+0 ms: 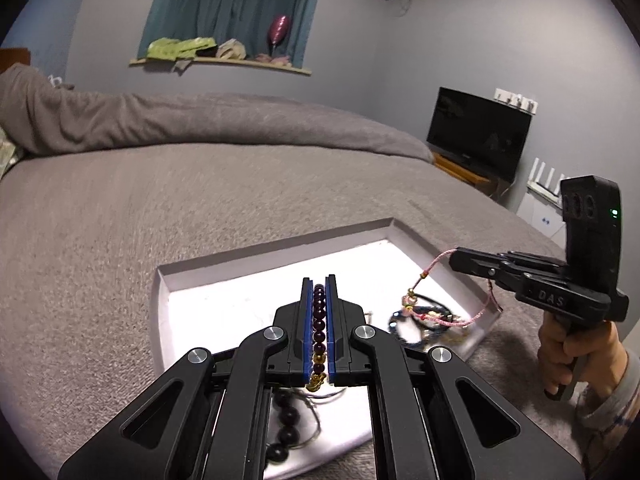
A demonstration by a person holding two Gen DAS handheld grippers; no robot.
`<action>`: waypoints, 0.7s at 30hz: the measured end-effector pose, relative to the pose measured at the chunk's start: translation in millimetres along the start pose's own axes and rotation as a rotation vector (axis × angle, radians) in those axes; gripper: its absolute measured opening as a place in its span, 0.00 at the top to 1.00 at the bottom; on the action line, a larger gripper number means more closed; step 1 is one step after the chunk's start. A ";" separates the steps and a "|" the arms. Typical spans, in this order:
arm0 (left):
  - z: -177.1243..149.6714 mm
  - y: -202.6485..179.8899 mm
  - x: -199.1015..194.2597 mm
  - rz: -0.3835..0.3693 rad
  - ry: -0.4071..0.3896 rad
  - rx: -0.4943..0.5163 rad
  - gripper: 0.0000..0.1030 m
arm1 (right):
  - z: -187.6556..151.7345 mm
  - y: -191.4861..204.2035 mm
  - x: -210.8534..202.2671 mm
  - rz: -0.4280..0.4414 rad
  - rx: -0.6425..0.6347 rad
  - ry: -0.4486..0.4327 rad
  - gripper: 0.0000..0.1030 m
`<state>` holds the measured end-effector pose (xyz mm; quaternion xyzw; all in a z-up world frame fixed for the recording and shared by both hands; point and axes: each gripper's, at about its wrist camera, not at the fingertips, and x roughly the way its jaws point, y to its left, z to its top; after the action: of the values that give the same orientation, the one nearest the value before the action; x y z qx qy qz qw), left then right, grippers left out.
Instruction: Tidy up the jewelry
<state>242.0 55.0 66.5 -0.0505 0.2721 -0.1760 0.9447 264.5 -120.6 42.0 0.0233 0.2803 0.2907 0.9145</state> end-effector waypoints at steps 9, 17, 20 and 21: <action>-13.1 18.4 22.1 0.061 0.095 -0.062 0.94 | -7.4 -10.9 27.1 -0.088 -0.009 0.067 0.97; -15.3 18.7 18.6 0.093 0.097 -0.070 0.72 | -11.9 -10.5 32.4 -0.116 -0.030 0.102 0.75; -15.0 15.1 12.3 0.106 0.084 -0.055 0.62 | -14.4 -7.5 28.5 -0.128 -0.047 0.083 0.58; -14.9 14.3 9.9 0.106 0.079 -0.054 0.59 | -15.0 -6.1 26.3 -0.130 -0.056 0.076 0.58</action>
<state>246.2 64.7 46.2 -0.0545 0.3159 -0.1203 0.9396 277.5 -113.1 15.0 -0.0316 0.3073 0.2389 0.9206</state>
